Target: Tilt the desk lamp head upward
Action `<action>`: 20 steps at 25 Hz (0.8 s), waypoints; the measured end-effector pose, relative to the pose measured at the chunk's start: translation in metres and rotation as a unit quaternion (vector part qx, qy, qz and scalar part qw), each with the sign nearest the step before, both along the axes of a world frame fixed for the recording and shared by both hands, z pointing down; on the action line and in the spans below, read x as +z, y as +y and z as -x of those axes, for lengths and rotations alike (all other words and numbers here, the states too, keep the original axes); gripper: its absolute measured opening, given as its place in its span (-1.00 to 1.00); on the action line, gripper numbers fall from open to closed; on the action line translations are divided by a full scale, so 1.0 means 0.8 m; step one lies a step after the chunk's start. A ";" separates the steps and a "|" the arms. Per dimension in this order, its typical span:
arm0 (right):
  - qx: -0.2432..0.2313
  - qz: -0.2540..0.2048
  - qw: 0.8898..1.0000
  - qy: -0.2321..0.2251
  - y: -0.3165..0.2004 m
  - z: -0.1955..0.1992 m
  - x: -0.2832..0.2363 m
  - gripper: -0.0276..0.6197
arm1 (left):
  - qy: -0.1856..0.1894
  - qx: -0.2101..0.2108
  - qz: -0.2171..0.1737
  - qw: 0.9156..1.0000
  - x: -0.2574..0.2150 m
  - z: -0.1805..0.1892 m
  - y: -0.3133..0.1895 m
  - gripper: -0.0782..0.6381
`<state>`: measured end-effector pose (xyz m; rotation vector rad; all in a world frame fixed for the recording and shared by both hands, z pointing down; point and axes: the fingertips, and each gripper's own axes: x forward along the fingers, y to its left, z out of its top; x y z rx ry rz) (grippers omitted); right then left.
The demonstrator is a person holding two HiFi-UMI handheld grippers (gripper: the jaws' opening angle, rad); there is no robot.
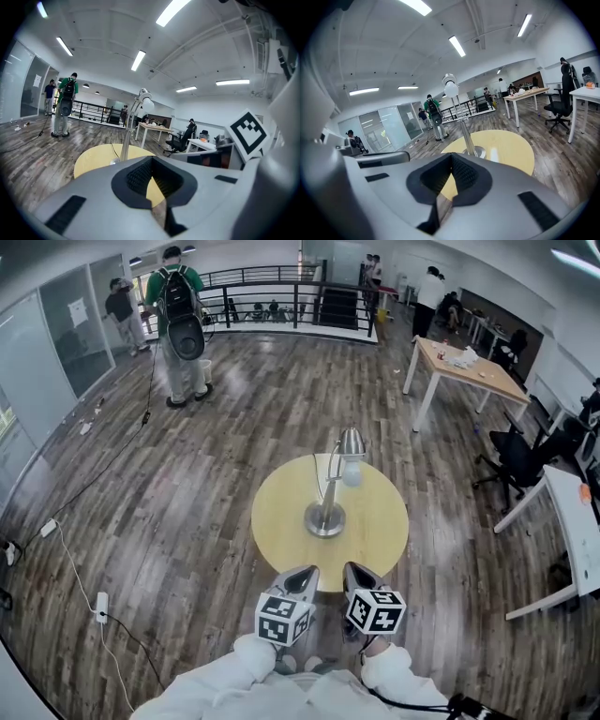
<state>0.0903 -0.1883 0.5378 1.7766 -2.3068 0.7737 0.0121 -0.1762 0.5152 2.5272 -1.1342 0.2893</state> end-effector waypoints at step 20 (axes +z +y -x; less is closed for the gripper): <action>-0.008 0.008 1.000 0.021 0.007 0.025 0.006 -0.87 | 0.000 0.005 -0.013 1.000 -0.008 0.021 0.002 -0.77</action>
